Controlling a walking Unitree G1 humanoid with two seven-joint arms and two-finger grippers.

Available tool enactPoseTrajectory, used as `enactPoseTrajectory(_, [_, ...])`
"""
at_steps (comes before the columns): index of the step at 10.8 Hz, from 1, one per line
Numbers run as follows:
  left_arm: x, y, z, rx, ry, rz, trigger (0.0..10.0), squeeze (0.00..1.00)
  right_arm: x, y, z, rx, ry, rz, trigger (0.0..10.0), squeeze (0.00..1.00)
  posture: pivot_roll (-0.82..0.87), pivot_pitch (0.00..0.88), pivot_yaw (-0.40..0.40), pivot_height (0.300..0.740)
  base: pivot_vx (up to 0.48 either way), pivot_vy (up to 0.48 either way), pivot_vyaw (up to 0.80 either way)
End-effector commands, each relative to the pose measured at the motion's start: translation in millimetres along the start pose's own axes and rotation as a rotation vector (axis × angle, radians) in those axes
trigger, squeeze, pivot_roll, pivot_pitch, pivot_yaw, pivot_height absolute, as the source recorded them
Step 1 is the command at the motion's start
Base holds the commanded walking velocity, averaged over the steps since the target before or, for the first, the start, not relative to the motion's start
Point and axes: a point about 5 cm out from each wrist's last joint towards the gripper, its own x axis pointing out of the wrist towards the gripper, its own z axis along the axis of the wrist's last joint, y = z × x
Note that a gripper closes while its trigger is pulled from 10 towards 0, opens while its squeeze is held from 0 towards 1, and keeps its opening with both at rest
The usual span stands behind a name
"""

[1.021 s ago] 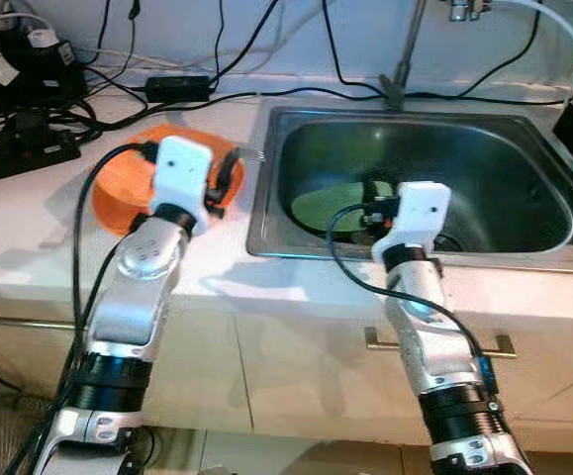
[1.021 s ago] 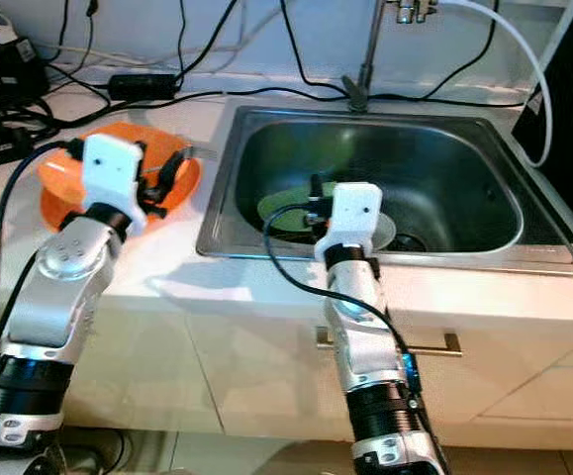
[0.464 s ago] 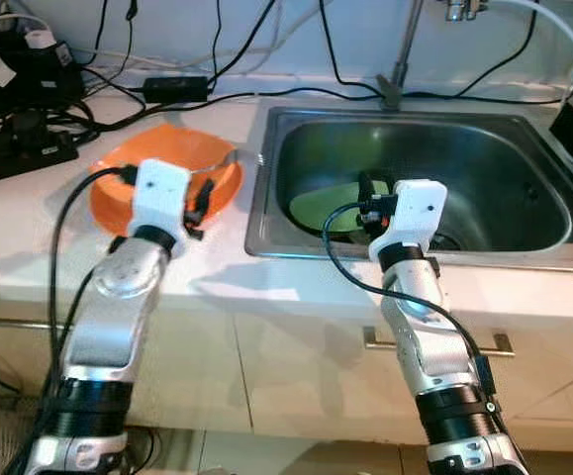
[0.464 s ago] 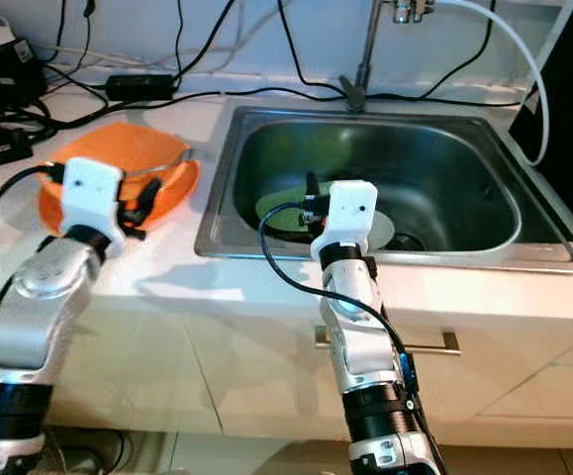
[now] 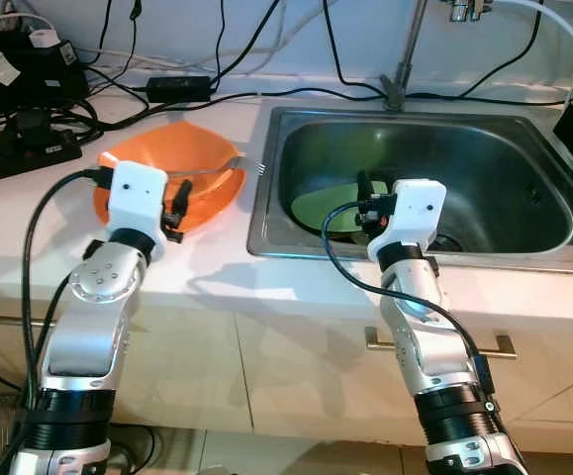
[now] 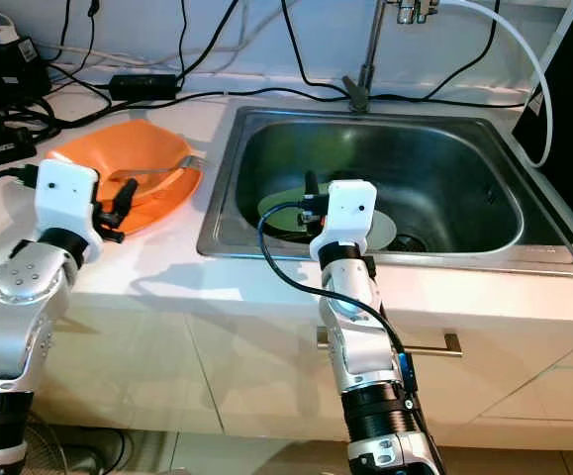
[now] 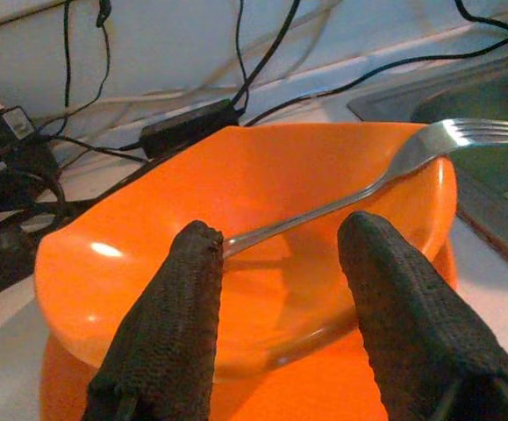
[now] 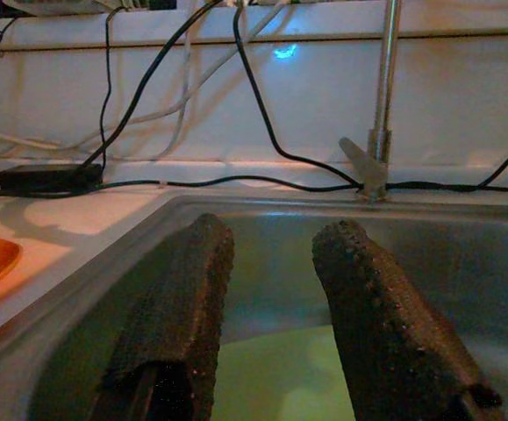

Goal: Kitchen organization

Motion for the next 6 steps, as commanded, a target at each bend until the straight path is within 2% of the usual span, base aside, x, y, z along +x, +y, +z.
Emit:
enactPoseTrajectory(1, [0.6,8.5,7.7,0.026,-0.023,0.051,10.0,0.00,1.7,-0.1,0.4,-0.006,0.006,-0.004,10.0,0.00,-0.02,0.000,0.002,0.740,0.000,0.000,0.00])
enactPoseTrajectory(2, [1.8,12.7,12.5,0.053,-0.053,0.076,10.0,0.00,1.9,-0.7,0.2,-0.006,0.006,-0.008,10.0,0.00,-0.02,0.000,0.003,0.740,0.000,0.000,0.00])
enactPoseTrajectory(3, [3.4,7.4,26.2,0.073,-0.134,0.042,10.0,0.00,2.3,-1.0,0.3,-0.006,0.006,-0.009,10.0,0.00,-0.02,0.000,0.004,0.740,0.000,0.000,0.00])
enactPoseTrajectory(4, [3.0,-11.3,42.0,0.140,-0.237,-0.091,10.0,0.00,2.2,-1.6,-0.3,-0.006,0.007,-0.012,10.0,0.00,-0.02,0.000,0.004,0.740,0.000,0.000,0.00])
enactPoseTrajectory(5, [2.0,-31.0,47.8,0.261,-0.285,-0.224,10.0,0.00,2.3,-1.7,-0.8,-0.006,0.009,-0.014,10.0,0.00,-0.02,0.000,0.003,0.740,0.000,0.000,0.00])
enactPoseTrajectory(6, [4.2,-53.3,45.2,0.438,-0.295,-0.362,10.0,0.00,2.2,-1.2,-1.5,-0.006,0.011,-0.014,10.0,0.00,-0.02,0.000,0.005,0.740,0.000,0.000,0.00])
